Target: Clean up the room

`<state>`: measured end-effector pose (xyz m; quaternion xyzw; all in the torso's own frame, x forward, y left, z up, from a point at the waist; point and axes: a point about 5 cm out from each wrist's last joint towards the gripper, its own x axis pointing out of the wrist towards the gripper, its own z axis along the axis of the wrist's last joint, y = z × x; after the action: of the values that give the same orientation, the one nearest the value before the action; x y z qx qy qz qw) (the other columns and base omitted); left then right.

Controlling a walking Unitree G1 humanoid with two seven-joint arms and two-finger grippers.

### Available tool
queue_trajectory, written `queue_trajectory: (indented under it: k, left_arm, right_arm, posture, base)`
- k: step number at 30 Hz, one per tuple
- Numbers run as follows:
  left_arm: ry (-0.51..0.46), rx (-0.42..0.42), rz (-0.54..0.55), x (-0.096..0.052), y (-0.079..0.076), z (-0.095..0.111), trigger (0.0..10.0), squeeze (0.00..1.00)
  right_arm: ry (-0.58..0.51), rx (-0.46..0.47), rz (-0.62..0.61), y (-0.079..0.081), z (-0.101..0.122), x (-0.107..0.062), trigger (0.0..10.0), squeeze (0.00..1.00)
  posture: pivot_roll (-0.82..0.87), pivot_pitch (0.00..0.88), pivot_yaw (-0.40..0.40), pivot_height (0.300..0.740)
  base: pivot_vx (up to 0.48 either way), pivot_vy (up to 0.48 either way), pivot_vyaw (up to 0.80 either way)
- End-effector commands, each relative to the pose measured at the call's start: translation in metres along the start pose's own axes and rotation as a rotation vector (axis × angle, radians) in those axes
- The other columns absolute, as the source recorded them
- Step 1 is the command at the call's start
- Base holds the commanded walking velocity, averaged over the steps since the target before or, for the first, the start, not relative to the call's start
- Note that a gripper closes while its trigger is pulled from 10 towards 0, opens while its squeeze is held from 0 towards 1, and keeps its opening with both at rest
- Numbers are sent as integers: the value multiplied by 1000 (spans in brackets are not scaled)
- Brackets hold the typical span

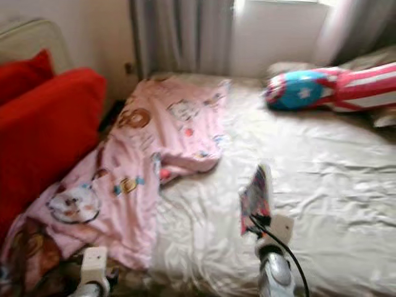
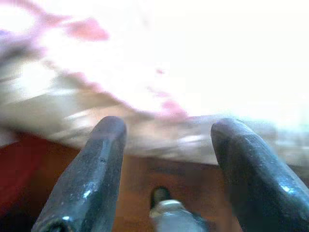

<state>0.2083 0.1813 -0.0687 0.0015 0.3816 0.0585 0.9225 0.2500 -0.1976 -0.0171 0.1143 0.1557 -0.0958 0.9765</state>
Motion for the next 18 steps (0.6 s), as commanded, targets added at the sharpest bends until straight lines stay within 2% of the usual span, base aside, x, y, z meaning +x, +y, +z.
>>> queue_trajectory:
  k: [1,6,7,18]
  left_arm:
    - [20,10,24,-1,11,-4,10000,0]
    - [24,25,25,-1,12,-5,10000,0]
    - [27,35,26,-1,12,-6,10000,0]
    - [31,51,16,-1,11,-6,10000,0]
  right_arm:
    - [-54,1,21,8,10,5,10000,0]
    - [-60,3,21,10,11,5,10000,0]
    - [-67,7,20,10,11,5,10000,0]
    - [-71,14,26,13,11,5,10000,0]
  posture:
    - [-87,0,-50,740]
    - [-88,0,-50,740]
    - [-88,0,-48,740]
    - [-89,0,-44,740]
  base:
    - [0,0,-781]
    - [0,0,-729]
    - [0,0,0]
    - [0,-436,0]
